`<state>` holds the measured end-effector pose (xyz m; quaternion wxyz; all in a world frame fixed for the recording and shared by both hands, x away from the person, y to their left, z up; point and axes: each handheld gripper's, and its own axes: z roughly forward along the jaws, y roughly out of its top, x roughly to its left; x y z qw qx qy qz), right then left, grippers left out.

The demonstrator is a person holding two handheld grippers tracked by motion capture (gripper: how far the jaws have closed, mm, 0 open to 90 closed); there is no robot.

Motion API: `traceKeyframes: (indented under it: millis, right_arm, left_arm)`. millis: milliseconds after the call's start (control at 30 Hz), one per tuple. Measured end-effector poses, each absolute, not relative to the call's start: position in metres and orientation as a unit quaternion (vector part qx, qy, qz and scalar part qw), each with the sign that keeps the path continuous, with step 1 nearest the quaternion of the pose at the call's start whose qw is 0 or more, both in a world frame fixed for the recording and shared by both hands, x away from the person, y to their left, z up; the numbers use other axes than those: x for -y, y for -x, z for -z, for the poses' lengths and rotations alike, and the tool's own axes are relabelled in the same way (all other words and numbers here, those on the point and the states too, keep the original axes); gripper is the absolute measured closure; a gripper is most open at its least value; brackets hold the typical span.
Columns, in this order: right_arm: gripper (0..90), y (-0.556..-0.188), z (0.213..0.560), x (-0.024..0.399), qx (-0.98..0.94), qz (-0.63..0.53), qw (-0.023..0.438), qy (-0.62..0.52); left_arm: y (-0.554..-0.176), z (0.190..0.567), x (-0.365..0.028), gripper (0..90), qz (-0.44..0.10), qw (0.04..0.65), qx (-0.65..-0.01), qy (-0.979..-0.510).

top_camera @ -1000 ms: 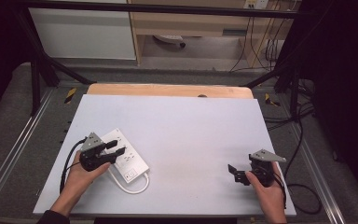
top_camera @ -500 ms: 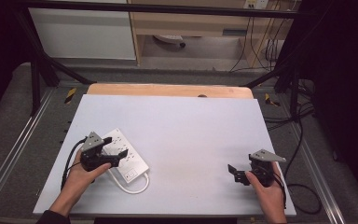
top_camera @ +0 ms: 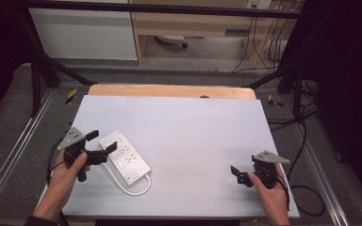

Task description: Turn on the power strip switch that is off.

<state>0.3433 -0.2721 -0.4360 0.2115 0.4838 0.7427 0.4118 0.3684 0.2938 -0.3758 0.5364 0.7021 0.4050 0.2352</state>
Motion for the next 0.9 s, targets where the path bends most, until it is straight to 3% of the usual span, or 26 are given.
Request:
traceKeyframes:
  millis: [433, 900]
  right_arm:
    - [3.2, -0.344, 0.437, 0.272, -0.742, -0.412, 0.21, -0.485]
    - [3.1, -0.346, 0.438, 0.272, -0.741, -0.411, 0.212, -0.486]
  left_arm:
    - [-0.338, 0.362, -0.339, 8.8, -0.254, 0.54, -0.424, -0.681]
    - [-0.311, 0.403, -0.358, 9.5, -0.243, 0.515, -0.448, -0.689]
